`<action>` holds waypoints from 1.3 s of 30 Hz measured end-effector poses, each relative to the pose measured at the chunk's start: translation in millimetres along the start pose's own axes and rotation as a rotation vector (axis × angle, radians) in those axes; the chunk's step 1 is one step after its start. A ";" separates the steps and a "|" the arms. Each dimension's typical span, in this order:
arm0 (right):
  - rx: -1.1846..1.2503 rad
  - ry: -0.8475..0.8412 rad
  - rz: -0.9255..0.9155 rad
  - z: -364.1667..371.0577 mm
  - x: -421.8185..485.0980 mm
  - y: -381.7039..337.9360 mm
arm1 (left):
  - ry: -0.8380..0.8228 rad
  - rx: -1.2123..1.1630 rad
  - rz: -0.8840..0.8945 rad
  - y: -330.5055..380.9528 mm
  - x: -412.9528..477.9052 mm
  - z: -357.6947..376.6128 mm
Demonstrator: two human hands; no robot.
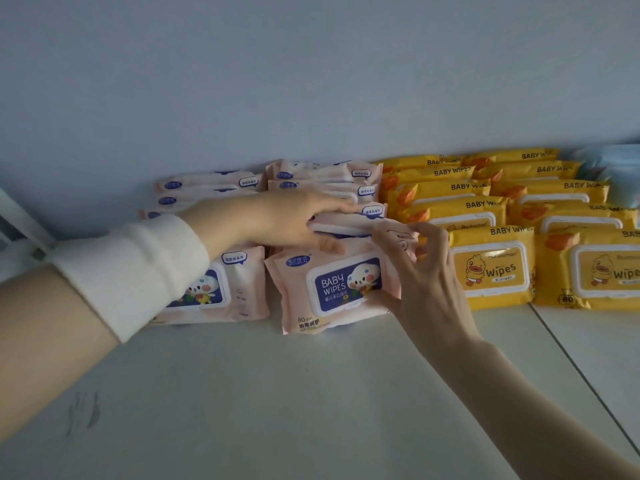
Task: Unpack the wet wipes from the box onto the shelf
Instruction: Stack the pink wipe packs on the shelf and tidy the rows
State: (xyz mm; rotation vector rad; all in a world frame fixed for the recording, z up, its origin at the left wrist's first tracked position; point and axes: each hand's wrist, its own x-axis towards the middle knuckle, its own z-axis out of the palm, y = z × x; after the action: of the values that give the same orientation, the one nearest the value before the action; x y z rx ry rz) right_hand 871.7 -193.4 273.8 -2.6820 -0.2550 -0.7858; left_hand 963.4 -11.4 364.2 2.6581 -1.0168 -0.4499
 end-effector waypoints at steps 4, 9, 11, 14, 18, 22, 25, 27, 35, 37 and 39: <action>-0.050 -0.013 -0.019 1.0 -1.0 2.4 | -0.049 0.321 -0.096 3.7 -18.7 17.8; -0.194 0.039 0.007 0.4 -1.8 2.2 | 0.079 0.350 -0.074 1.4 -26.1 36.9; -0.199 0.072 0.020 2.3 -0.5 3.8 | 0.111 0.324 -0.050 2.7 -25.1 37.3; -0.176 0.074 0.045 5.4 3.5 5.3 | 0.122 0.337 -0.047 2.8 -19.8 33.0; -0.185 0.080 0.066 8.9 15.3 4.6 | 0.228 0.413 -0.015 -1.7 -14.2 33.2; -0.173 -0.028 -0.035 9.6 17.1 10.8 | 0.244 0.450 -0.012 -0.2 -17.1 38.1; -0.184 -0.046 -0.071 7.8 14.5 11.9 | 0.176 0.476 -0.066 -0.3 -22.1 42.8; -0.180 -0.025 -0.056 6.8 15.0 9.9 | 0.205 0.484 -0.052 -1.6 -23.8 46.5; -0.150 -0.015 0.008 14.1 29.4 2.1 | 0.254 0.490 0.012 -14.5 -17.5 39.8; -0.143 -0.013 0.020 11.2 27.2 3.1 | 0.174 0.355 -0.027 -10.3 -17.7 32.0; -0.143 -0.004 0.027 9.1 26.4 2.9 | 0.209 0.066 -0.077 -7.5 -14.2 19.7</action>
State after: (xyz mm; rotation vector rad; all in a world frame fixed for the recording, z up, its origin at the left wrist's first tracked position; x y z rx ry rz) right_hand 898.9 -190.8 280.3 -2.8141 -0.1689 -0.8186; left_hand 950.5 1.1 346.2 2.7398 -0.8835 -0.1513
